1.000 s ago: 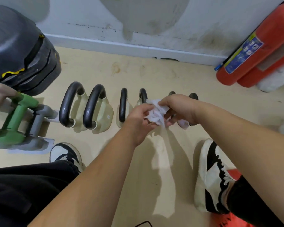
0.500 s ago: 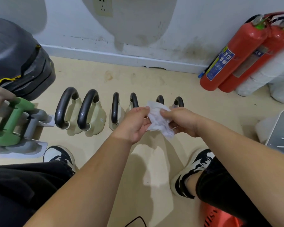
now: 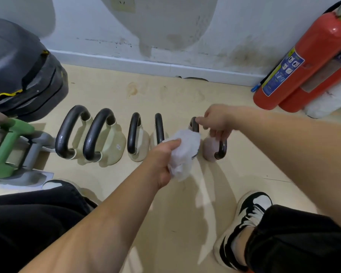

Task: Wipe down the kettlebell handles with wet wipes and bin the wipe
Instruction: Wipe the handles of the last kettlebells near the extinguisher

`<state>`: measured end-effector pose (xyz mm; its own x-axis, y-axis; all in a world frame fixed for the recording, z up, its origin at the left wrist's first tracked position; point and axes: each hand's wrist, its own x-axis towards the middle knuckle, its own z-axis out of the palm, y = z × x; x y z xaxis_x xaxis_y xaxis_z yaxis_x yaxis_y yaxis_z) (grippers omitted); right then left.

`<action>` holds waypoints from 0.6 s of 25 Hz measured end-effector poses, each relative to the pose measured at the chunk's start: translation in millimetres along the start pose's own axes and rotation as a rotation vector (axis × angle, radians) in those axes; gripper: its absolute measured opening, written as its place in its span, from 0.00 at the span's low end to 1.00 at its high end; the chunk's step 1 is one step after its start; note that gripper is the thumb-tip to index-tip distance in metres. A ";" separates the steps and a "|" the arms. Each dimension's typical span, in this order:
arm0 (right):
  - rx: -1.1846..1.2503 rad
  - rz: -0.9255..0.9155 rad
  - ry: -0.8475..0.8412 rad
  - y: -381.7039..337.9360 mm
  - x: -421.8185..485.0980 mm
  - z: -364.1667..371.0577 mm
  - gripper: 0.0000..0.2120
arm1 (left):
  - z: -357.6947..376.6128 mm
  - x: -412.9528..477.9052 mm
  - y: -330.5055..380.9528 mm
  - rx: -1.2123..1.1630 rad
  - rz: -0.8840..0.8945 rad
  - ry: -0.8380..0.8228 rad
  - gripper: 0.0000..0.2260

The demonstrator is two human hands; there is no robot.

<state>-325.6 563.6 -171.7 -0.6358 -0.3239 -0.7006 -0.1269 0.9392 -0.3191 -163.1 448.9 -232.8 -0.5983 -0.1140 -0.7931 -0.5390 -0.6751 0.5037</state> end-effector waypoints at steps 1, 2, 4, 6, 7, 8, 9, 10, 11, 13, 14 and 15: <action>-0.174 -0.027 0.038 -0.6 10.2 -14.1 0.24 | 0.8 6.8 0.8 0.037 0.014 0.043 0.11; -0.332 -0.077 0.075 -2.5 19.1 -23.7 0.24 | 2.0 12.8 1.6 0.082 0.029 0.073 0.10; -0.516 -0.211 0.123 -0.7 39.9 -28.3 0.22 | 7.4 26.1 2.0 0.161 0.062 0.145 0.11; -0.538 -0.308 0.145 11.2 62.1 -22.3 0.17 | 13.8 42.5 5.1 0.232 0.156 0.239 0.06; -0.488 -0.333 0.162 20.3 72.7 -17.7 0.15 | 16.7 49.1 7.9 0.287 0.177 0.253 0.03; -0.428 -0.335 0.182 29.8 83.1 -13.1 0.14 | 18.9 54.8 10.6 0.338 0.184 0.215 0.05; -0.379 -0.324 0.191 38.9 93.2 -9.1 0.14 | 19.9 62.5 13.3 0.374 0.205 0.151 0.09; -0.348 -0.307 0.181 46.5 101.7 -6.6 0.15 | 20.7 69.1 15.3 0.415 0.255 0.112 0.10; -0.314 -0.292 0.164 54.5 108.8 -5.9 0.16 | 24.2 77.3 17.3 0.463 0.307 0.130 0.09; -0.224 -0.284 0.132 64.0 117.4 -6.1 0.18 | 42.3 91.0 24.7 0.618 0.393 0.265 0.12; -0.191 -0.290 0.115 65.1 120.3 -6.2 0.18 | 51.7 99.8 25.1 0.754 0.437 0.309 0.13; -0.172 -0.302 0.104 63.5 123.4 -7.1 0.17 | 60.7 107.9 24.0 0.900 0.522 0.310 0.13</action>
<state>-417.5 584.1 -273.9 -0.6231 -0.5849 -0.5192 -0.4419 0.8110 -0.3833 -276.6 464.7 -285.5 -0.7724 -0.4964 -0.3963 -0.5739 0.2779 0.7703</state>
